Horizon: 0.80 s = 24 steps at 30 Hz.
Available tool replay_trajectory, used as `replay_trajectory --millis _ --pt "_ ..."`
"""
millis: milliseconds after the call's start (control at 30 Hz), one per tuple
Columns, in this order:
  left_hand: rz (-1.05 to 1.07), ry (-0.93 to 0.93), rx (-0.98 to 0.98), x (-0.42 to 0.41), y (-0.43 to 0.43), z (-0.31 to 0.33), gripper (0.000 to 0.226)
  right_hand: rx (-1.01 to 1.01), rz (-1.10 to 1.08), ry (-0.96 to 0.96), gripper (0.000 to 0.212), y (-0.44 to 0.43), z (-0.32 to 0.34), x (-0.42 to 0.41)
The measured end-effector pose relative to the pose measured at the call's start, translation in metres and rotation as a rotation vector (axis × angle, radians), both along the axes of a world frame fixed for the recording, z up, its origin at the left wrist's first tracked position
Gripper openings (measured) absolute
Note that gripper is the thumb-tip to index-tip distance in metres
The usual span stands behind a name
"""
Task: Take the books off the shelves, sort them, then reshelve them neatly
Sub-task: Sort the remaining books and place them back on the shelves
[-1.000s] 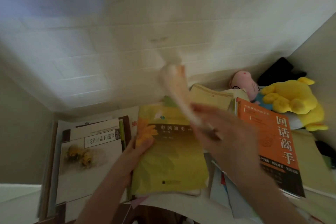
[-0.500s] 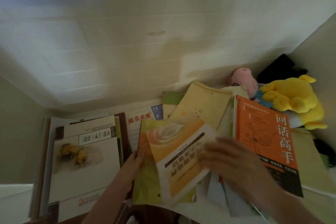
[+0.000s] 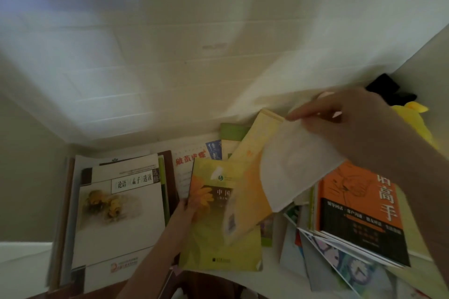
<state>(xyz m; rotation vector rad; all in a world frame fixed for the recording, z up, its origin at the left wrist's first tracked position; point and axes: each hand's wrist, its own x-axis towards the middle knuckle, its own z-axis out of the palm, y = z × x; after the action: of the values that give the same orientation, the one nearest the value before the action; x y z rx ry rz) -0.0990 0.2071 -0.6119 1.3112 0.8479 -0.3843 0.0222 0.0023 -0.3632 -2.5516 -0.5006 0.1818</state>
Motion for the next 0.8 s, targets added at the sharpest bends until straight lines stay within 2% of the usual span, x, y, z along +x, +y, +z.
replay_trajectory --millis 67,133,267,400,500,533,567,633,667,733,800 --pt "0.004 -0.030 -0.019 -0.001 0.001 -0.004 0.054 -0.238 0.049 0.113 0.022 0.011 0.008 0.001" --pt "0.013 -0.016 -0.015 -0.001 0.002 -0.004 0.055 -0.359 0.087 0.201 0.015 0.015 0.021 0.002" --pt "0.001 -0.037 -0.049 -0.003 0.003 -0.004 0.057 -0.388 0.119 0.410 0.013 0.022 0.034 0.009" --pt "-0.054 0.027 0.006 0.000 0.001 -0.004 0.062 -0.352 0.103 0.649 0.026 0.069 -0.044 0.017" --pt "0.014 0.087 -0.030 0.002 0.003 -0.009 0.032 -0.365 0.145 0.599 0.029 0.110 -0.129 0.010" --pt "0.045 0.089 -0.047 -0.001 0.005 -0.012 0.026 -0.310 0.075 0.605 0.029 0.117 -0.149 0.006" --pt "0.060 0.102 -0.086 -0.002 0.006 -0.011 0.027 -0.249 0.010 0.605 0.028 0.118 -0.164 0.003" --pt "0.072 0.119 -0.159 -0.004 0.008 -0.014 0.024 -0.225 0.029 0.515 0.034 0.107 -0.182 -0.002" --pt "0.102 0.137 -0.192 -0.003 0.008 -0.012 0.028 -0.254 0.079 0.481 0.039 0.097 -0.191 -0.005" --pt "0.196 0.115 -0.252 -0.001 0.009 -0.016 0.057 -0.351 0.195 0.403 0.056 0.071 -0.205 -0.015" --pt "0.231 0.066 -0.286 0.000 0.007 -0.019 0.074 -0.403 0.194 0.325 0.070 0.052 -0.222 -0.028"
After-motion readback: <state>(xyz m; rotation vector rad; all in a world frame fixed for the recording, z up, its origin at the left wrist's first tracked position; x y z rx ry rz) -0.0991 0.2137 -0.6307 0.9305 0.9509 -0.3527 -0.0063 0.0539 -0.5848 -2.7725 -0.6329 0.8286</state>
